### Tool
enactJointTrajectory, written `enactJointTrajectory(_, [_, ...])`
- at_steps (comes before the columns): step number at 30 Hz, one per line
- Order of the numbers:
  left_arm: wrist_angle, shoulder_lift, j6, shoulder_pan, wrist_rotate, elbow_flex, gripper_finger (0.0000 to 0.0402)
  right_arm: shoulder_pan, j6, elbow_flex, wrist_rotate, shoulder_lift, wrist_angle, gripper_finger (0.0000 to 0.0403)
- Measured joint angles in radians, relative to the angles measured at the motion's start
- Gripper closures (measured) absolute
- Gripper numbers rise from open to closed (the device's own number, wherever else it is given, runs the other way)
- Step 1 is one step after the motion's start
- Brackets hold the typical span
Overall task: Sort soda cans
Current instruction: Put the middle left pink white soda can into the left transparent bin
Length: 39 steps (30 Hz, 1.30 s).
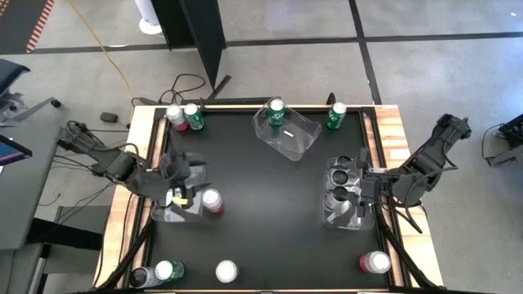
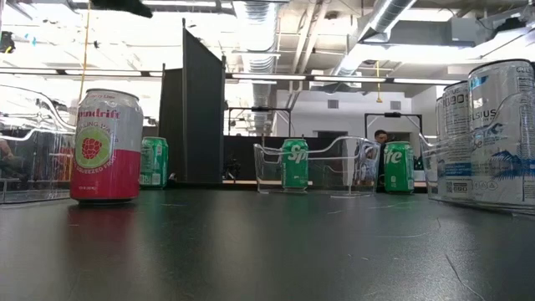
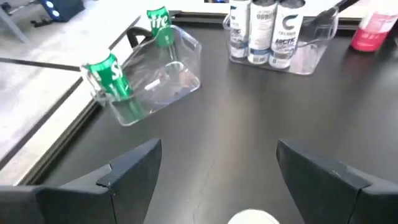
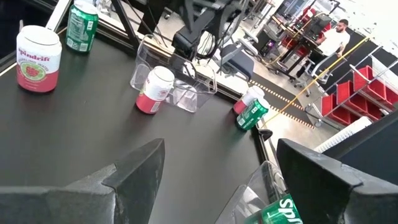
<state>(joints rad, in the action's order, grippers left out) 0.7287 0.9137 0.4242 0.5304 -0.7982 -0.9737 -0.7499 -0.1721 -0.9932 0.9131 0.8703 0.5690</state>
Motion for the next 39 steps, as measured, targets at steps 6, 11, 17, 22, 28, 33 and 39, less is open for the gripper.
enactJointTrajectory(6, [-0.161,0.014,0.049,0.029,0.021,0.162,0.0088,0.000,-0.001,0.000,0.000,0.000,-0.012,0.0074])
enactJointTrajectory(11, [-0.168,0.117,0.072,0.009,0.037,0.156,0.0088,0.000,-0.009,0.000,0.000,0.000,-0.022,0.0074])
enactJointTrajectory(17, [-0.106,0.271,0.007,-0.042,0.134,0.015,0.0083,0.000,-0.009,0.000,0.001,0.000,-0.024,0.0074])
enactJointTrajectory(22, [0.233,0.380,0.143,-0.075,0.228,-0.127,0.0066,0.000,-0.009,0.000,0.001,0.000,-0.023,0.0074])
enactJointTrajectory(28, [0.317,0.411,0.212,-0.074,0.360,-0.149,0.0051,0.000,-0.005,0.000,0.001,0.000,-0.013,0.0074])
enactJointTrajectory(33, [0.323,0.411,0.238,-0.074,0.372,-0.136,0.0048,0.000,-0.001,0.000,0.001,0.000,-0.013,0.0074])
enactJointTrajectory(39, [0.322,0.410,0.252,-0.095,0.376,-0.135,0.0048,0.000,-0.001,0.000,0.001,0.000,-0.013,0.0074])
